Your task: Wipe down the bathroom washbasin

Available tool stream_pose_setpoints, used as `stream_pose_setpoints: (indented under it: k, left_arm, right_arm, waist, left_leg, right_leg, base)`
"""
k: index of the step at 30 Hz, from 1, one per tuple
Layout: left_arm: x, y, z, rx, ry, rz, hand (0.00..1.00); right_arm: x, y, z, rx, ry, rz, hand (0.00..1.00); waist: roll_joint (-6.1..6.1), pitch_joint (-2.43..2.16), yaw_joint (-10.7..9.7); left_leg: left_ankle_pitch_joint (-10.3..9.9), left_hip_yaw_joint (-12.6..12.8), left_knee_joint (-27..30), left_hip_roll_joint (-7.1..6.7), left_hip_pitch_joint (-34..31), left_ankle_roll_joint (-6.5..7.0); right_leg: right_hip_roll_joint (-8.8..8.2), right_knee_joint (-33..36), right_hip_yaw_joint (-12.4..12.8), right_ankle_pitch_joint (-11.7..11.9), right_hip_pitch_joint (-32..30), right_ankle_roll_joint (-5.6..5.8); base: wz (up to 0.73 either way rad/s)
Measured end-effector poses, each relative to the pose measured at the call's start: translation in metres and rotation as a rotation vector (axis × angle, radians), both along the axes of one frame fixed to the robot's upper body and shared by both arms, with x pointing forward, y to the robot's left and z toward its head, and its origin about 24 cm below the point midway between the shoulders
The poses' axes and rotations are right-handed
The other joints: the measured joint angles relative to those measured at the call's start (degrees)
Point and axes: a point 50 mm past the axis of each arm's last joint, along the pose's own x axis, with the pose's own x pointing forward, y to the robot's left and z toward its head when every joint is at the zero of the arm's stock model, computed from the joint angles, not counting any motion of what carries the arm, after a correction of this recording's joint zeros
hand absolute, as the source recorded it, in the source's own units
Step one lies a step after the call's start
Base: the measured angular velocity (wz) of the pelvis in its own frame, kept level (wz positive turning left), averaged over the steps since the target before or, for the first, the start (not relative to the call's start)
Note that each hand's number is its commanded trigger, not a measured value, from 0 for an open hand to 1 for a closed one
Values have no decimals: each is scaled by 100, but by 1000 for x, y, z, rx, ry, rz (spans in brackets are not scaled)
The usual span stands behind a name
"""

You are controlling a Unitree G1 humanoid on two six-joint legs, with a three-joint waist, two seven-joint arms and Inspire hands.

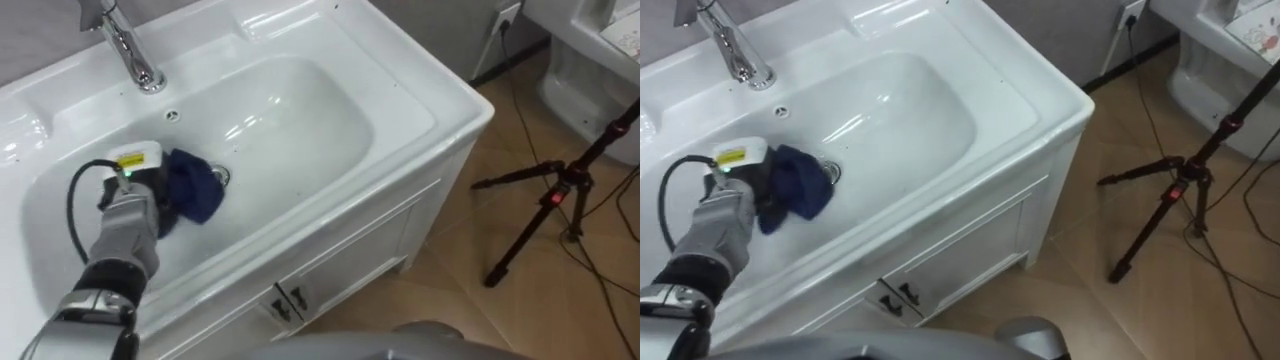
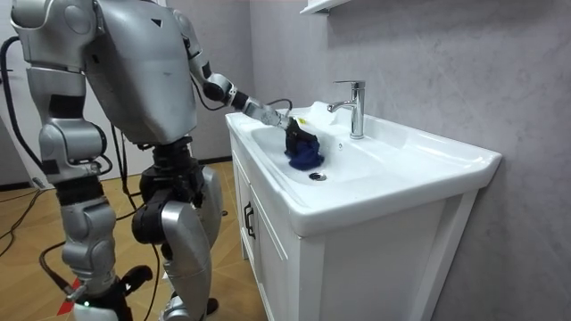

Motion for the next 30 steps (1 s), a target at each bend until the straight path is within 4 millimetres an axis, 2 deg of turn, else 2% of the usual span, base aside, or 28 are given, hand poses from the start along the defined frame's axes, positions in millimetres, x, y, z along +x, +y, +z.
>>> stream_pose_setpoints:
  k: [1,2,4,6,8,12,14,19,22,30]
  left_arm:
    - [-4,9,6,33,-9,-6,100]
    - [-2,11,11,43,-23,-12,100]
    - [1,12,15,57,-28,-24,100]
    - [4,12,22,63,-31,-33,100]
    - [7,13,31,72,-48,-49,100]
    - [12,11,46,89,-110,-80,100]
    - [12,20,54,103,-135,-52,100]
    - [1,42,56,145,-101,44,100]
    - [1,45,59,161,-104,60,100]
    - [1,45,58,163,-101,63,100]
  right_arm:
    - [0,-6,2,-18,-1,2,0]
    - [1,-11,4,-35,-4,2,0]
    - [9,-13,5,-46,-33,-1,0]
    - [19,-14,5,-49,-74,-10,0]
    - [22,-14,5,-57,-93,-9,0]
    - [20,-14,5,-68,-91,-8,0]
    - [20,-14,5,-73,-98,-8,0]
    - [20,-14,4,-90,-113,-25,0]
    - [17,-12,3,-96,-102,-14,0]
    - [12,-12,3,-131,-110,-7,0]
  waist:
    - [34,7,52]
    - [129,-15,155]
    - [203,-20,256]
    - [234,-16,265]
    - [258,-21,361]
    - [271,-17,568]
    - [273,-12,630]
    - [253,19,733]
    - [227,29,743]
    - [162,74,693]
  left_leg:
    - [5,-77,2,3,-6,-8]
    - [5,-139,6,6,-16,-8]
    - [5,-155,40,9,-104,-8]
    - [8,-206,104,10,-211,-13]
    - [14,-355,138,16,-255,-17]
    - [17,-554,180,24,-346,-22]
    - [42,-585,180,21,-389,-55]
    - [65,-608,178,6,-426,-60]
    - [71,-726,172,-21,-437,-51]
    - [80,-761,167,-29,-424,-39]
  right_leg:
    - [-6,0,-73,-6,11,-8]
    - [-12,-1,-143,-7,10,-10]
    - [-25,-4,-200,-11,-40,-19]
    - [-54,-2,-314,-8,-96,-26]
    - [-73,-1,-450,-21,-76,-48]
    - [-91,-4,-607,-30,-75,-63]
    - [-110,2,-681,-39,-97,-76]
    - [-167,-1,-844,-58,-80,-78]
    - [-206,-1,-951,-68,-64,-61]
    - [-226,-5,-1002,-98,14,-57]
  base:
    - [11]
    - [10]
    - [10]
    - [20]
    - [26]
    - [24]
    - [21]
    - [17]
    - [20]
    - [5]
